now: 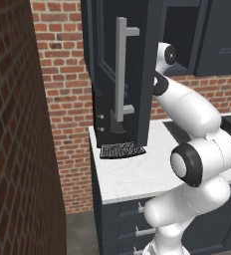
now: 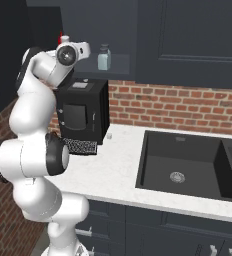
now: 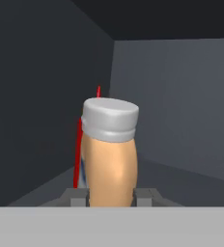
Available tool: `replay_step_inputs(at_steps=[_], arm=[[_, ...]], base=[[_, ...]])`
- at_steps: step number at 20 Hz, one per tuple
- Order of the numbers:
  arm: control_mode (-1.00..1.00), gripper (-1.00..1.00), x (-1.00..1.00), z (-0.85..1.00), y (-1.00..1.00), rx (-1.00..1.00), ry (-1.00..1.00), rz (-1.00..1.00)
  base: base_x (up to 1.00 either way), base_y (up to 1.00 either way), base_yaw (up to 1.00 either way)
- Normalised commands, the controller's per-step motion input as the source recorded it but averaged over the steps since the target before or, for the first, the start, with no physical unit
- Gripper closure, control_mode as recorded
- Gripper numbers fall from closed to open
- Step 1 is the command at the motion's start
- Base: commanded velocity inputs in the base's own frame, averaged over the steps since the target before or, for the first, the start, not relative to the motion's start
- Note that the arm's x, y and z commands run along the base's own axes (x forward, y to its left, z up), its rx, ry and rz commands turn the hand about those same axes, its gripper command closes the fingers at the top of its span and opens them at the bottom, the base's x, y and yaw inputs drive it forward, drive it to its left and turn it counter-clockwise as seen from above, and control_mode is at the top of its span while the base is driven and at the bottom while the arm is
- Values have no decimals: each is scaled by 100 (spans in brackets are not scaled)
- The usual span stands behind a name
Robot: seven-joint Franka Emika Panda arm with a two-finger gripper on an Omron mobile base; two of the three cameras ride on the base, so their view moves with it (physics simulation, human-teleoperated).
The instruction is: Put the shaker and condiment bottle from the counter next to their counterparts in the cabinet.
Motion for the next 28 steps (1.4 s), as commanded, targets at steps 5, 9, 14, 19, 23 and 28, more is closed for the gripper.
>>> replay_step_inputs(at_steps=[5,9,14,19,23,28], arm=[[-100,-100,24,-21,2,-1,0,0],[-100,-100,2,-14,1,-1,0,0],[-100,-100,0,0,0,0,2,0],[-100,-100,-24,3,-2,0,1,0],[-100,-100,-42,14,-17,0,0,-4],[-100,-100,-57,16,-38,1,0,-6]], base=[[0,0,0],[0,0,0],[0,0,0],[0,0,0],[0,0,0],[0,0,0]])
